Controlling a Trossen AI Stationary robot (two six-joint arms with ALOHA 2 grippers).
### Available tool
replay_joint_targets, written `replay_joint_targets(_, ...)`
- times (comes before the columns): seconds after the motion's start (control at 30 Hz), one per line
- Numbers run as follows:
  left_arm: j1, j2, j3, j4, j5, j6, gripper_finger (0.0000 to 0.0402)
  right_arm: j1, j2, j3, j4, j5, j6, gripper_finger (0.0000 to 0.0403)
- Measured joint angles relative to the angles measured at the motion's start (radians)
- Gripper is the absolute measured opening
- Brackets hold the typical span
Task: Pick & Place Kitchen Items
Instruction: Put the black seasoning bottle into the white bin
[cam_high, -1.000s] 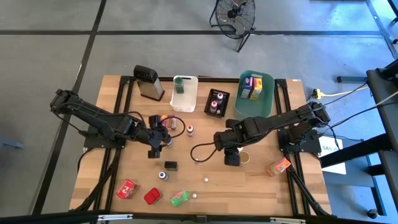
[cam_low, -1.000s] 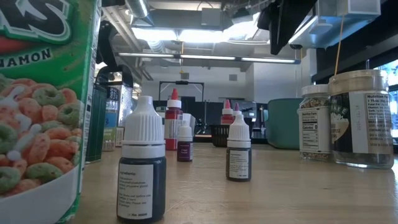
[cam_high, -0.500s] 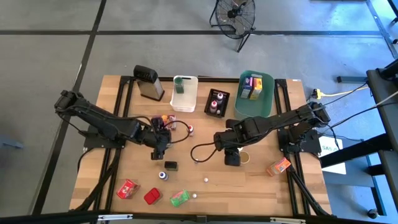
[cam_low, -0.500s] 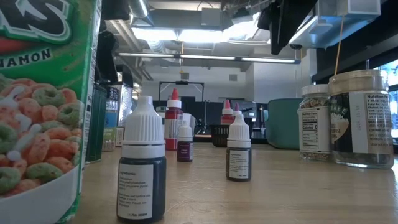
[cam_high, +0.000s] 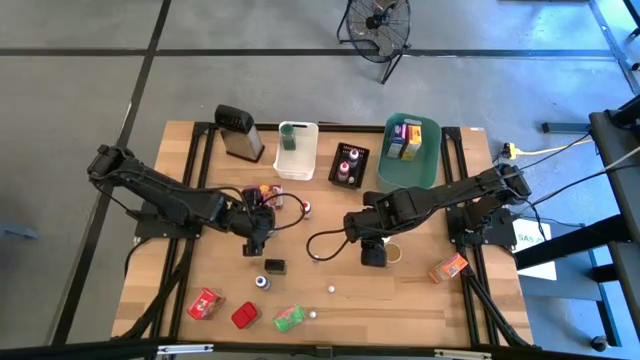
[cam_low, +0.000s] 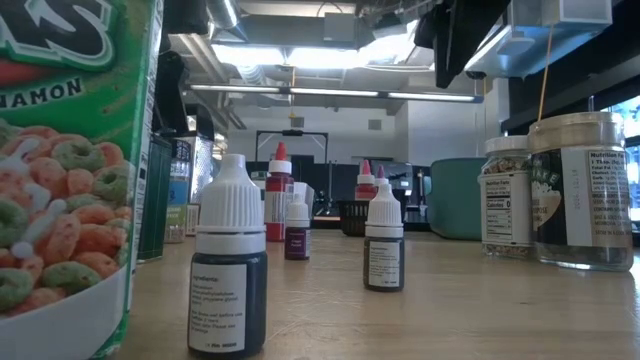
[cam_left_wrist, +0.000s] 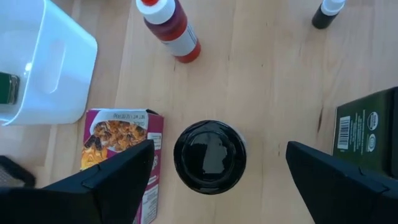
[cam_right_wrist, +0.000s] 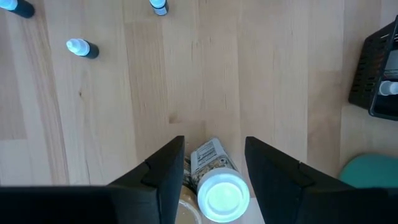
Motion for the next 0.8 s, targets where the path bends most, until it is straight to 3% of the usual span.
replay_joint_targets(0.43, 0.077, 0.000, -0.027, 0.015, 0.101, 0.097, 0.0361, 0.000, 0.000, 0.000, 0.002, 0.001, 0.000, 0.0171)
replay_joint_targets(0.8, 0.144, 0.000, -0.100, 0.129, 0.181, 0.149, 0.0361, 0.000, 0.000, 0.000, 0.002, 0.003, 0.000, 0.0171)
